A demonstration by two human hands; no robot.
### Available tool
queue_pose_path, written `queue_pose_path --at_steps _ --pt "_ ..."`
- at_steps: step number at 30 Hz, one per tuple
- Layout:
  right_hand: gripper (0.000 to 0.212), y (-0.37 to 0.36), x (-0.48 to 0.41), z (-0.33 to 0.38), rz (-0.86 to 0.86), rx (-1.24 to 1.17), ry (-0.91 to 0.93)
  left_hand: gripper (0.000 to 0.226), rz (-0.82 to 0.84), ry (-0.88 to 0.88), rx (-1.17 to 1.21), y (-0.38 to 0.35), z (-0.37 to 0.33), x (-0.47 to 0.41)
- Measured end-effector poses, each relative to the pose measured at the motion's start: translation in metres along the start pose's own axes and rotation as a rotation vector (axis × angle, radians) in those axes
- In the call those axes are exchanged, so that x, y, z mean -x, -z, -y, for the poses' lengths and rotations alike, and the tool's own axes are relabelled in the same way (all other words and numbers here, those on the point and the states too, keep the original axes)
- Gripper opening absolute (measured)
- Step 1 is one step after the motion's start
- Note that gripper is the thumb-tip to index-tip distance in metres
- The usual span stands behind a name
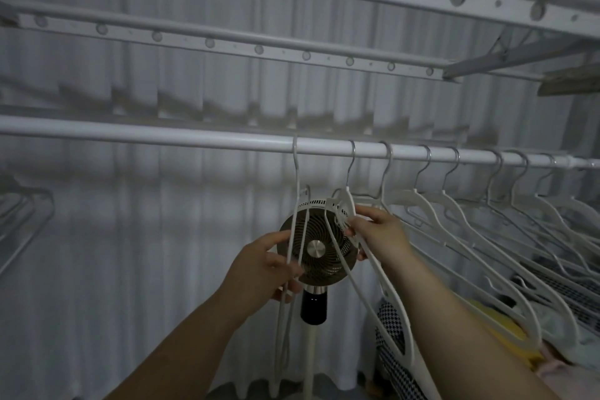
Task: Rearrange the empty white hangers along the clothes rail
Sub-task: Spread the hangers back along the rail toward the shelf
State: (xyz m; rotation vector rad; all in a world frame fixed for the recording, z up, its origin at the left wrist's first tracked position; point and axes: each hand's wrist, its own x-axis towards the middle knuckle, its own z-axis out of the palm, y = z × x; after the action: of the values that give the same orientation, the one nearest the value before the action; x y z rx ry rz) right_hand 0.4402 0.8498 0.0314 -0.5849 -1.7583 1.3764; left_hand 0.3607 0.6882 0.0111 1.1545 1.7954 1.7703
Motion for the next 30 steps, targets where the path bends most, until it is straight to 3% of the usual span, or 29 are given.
queue_pose_path --at_steps 30 --pt "0.021 0.004 -0.001 0.004 0.009 0.150 0.004 0.047 0.079 -0.052 -0.054 -0.013 0.008 -0.019"
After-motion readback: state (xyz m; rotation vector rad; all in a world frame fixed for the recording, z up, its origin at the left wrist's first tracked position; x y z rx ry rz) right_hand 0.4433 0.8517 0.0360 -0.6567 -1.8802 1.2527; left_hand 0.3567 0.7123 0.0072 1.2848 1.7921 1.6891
